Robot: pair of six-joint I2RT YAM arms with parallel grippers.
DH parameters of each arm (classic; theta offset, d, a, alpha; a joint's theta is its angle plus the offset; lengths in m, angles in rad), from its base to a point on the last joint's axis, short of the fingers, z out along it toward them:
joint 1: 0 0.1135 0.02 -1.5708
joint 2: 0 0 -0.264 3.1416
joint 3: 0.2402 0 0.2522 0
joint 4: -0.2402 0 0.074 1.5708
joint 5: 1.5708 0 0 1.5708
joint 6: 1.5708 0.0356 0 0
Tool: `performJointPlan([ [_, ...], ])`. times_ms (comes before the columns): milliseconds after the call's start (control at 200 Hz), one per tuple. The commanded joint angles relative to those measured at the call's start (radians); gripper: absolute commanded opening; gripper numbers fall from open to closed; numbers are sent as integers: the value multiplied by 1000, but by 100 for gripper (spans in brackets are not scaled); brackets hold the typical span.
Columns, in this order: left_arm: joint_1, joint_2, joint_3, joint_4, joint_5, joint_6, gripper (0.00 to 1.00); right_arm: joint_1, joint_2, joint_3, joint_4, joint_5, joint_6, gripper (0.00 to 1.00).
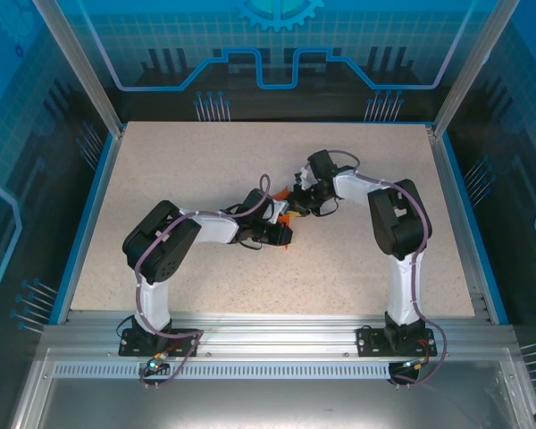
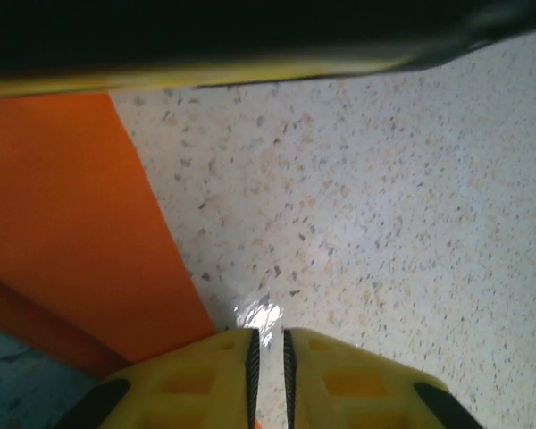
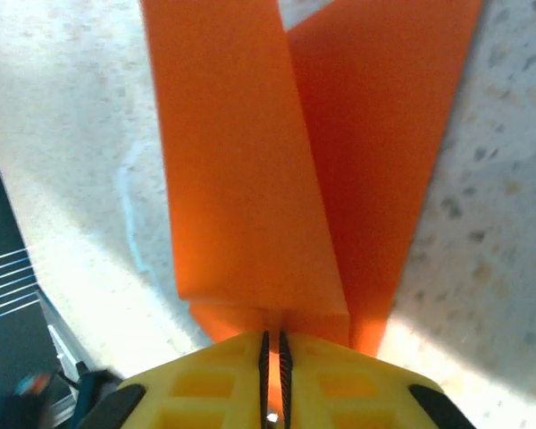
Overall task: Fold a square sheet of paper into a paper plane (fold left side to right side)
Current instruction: Fold the wing for the fifth time at the center of the table.
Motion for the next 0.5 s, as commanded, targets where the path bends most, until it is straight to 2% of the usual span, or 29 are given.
performJointPlan([
  [0,-11,1,-45,-47,-14,24,14,-1,-107,-56,14,-43,-26,12],
  [235,-12,-14,-71,-36,-22,20,10,14,-124,-166,77,-61,-2,10],
  [495,-10,-9,-74,-27,-22,18,9,42,-48,-117,92,-74,12,11],
])
